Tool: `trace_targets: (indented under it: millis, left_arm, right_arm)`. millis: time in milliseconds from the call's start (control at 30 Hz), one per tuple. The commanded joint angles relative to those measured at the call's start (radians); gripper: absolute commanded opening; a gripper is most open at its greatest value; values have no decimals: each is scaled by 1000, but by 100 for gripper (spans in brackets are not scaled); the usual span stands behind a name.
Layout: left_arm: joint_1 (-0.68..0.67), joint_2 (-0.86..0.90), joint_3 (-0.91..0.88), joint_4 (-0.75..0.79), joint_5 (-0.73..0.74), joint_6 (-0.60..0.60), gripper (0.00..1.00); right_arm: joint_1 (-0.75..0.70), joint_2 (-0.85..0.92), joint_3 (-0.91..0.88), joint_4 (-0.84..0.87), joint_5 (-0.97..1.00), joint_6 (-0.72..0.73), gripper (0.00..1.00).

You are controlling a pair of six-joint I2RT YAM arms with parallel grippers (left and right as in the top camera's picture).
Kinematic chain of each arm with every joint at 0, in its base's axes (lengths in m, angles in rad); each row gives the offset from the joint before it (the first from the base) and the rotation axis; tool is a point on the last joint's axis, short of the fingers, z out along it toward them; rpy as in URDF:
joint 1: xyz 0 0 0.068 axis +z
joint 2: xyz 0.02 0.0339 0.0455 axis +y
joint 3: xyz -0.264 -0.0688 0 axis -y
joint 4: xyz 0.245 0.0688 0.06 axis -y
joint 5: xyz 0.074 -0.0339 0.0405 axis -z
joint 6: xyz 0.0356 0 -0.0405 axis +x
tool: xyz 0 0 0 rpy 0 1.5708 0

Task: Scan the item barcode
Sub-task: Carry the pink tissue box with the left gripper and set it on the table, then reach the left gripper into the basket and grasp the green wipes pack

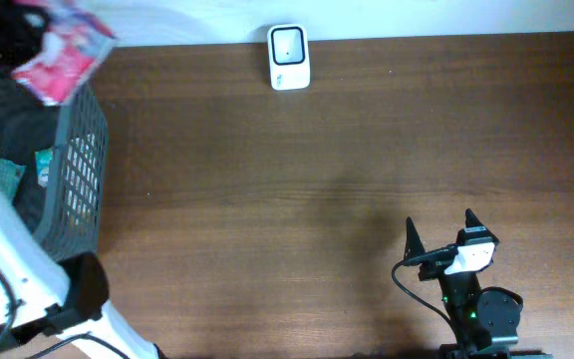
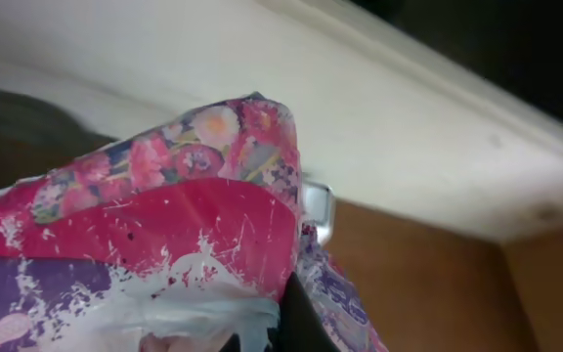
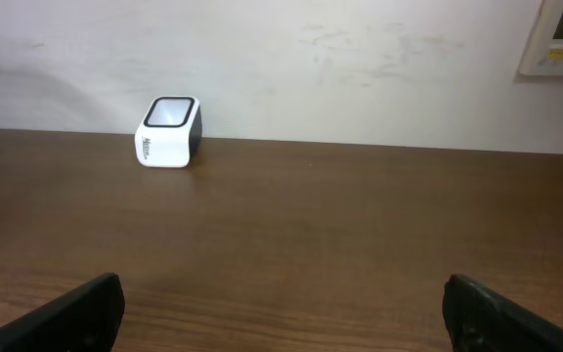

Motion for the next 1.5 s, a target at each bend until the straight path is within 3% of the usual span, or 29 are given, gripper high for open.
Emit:
trace_targets:
  millis: [0, 200, 333, 400, 467, 600, 633, 733, 767, 900, 1100, 1200, 1267, 1467]
  left_arm:
    - [-160, -5, -34, -26, -42, 82, 0]
    - [-499, -4, -396, 70, -140, 81, 0]
    - [-666, -3, -744, 331, -142, 74, 0]
    - [-734, -3, -904, 477, -199, -21, 0]
    - [-777, -3, -1015, 590, -268, -117, 0]
    - [-868, -2, -1208, 823, -279, -130, 2]
    - [-888, -2, -1240, 857, -280, -130, 11]
    - [-933, -1, -1281, 879, -333, -129, 69]
    - [-946, -1, -1281, 880, -355, -129, 77]
    - [-947, -10, -1261, 877, -346, -129, 81]
    - [-802, -211, -1218, 859, -351, -83, 81]
    - [-660, -363, -1218, 813, -378, -33, 82]
    - [-531, -476, -1218, 809, -423, -15, 88]
    - [-42, -678, -1218, 865, -677, 8, 89]
  right_arm:
    - [-3, -6, -9, -1, 8, -2, 99]
    - [-3, -6, -9, -1, 8, -2, 99]
    - [-3, -6, -9, -1, 8, -3, 99]
    - [-3, -6, -9, -1, 8, -3, 98]
    - [-3, -6, -9, -1, 8, -2, 99]
    - [-3, -6, -9, -1, 8, -2, 99]
    - [-3, -6, -9, -1, 8, -3, 99]
    - [-3, -6, -9, -1, 8, -2, 99]
    - [-3, -6, -9, -1, 8, -2, 99]
    - [-3, -6, -9, -1, 8, -3, 99]
    - [-3, -6, -9, -1, 8, -3, 99]
    - [-3, -6, -9, -1, 8, -3, 99]
    - [-3, -6, -9, -1, 8, -3, 99]
    - [-3, -6, -9, -1, 8, -3, 99]
